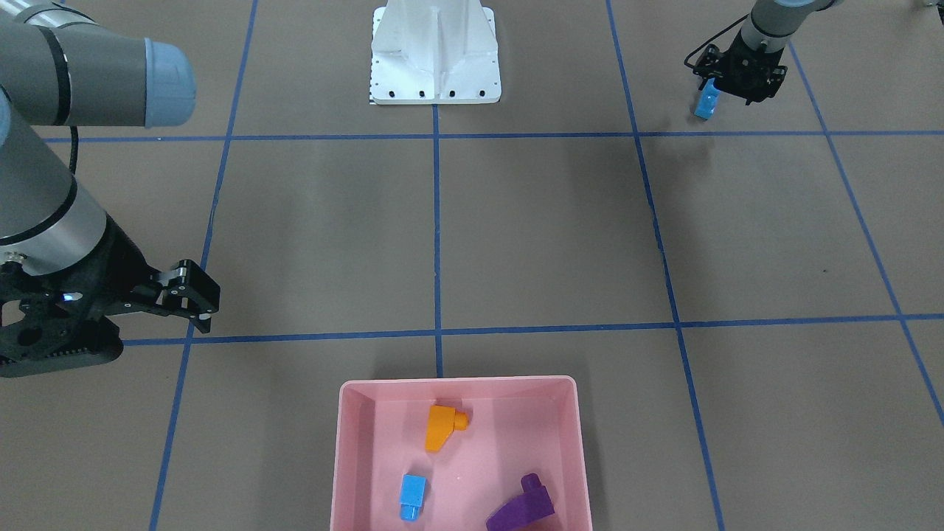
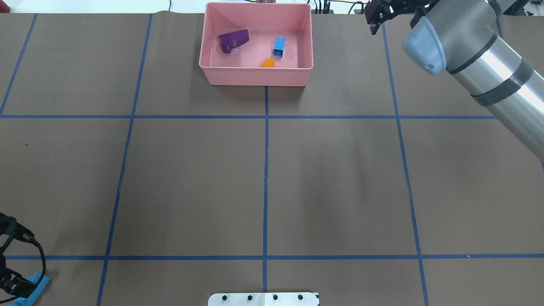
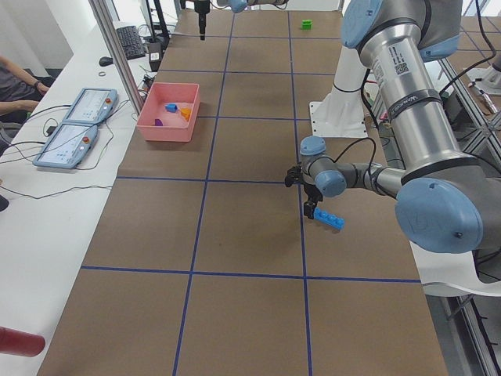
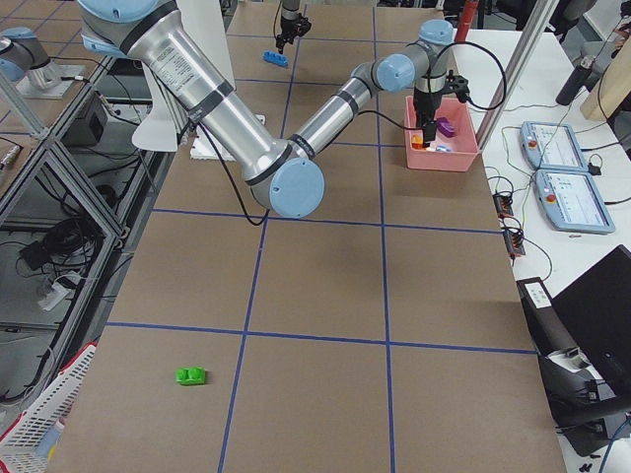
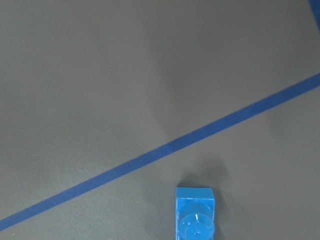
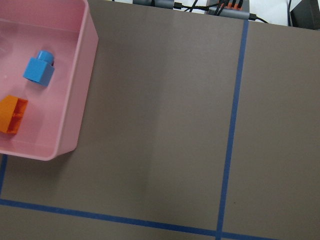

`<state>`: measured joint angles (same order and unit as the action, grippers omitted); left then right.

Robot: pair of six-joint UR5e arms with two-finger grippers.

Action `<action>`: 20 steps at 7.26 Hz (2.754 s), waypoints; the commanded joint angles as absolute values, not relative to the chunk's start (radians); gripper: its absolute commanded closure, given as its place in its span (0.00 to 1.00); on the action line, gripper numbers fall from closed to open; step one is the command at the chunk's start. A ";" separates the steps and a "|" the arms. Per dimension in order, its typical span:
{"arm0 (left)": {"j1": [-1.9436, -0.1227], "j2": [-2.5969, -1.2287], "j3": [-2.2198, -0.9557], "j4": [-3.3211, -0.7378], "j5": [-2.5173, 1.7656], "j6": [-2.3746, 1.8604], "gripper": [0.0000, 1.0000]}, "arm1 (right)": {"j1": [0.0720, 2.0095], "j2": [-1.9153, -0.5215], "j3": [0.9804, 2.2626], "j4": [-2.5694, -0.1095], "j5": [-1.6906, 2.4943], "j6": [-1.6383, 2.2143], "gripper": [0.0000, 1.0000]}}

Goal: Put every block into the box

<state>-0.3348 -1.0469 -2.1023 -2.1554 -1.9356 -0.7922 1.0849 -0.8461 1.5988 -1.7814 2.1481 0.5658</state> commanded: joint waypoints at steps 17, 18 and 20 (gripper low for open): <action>-0.598 -1.105 -2.266 -2.275 -2.177 -0.962 1.00 | 1.132 -1.075 1.666 -1.776 2.157 0.384 0.01; -0.720 -1.179 -2.225 -2.270 -2.247 -0.930 1.00 | 1.140 -1.110 1.672 -1.776 2.157 0.361 0.01; -0.881 -1.410 -2.075 -2.264 -2.348 -0.925 1.00 | 1.140 -1.220 1.705 -1.772 2.154 0.312 0.01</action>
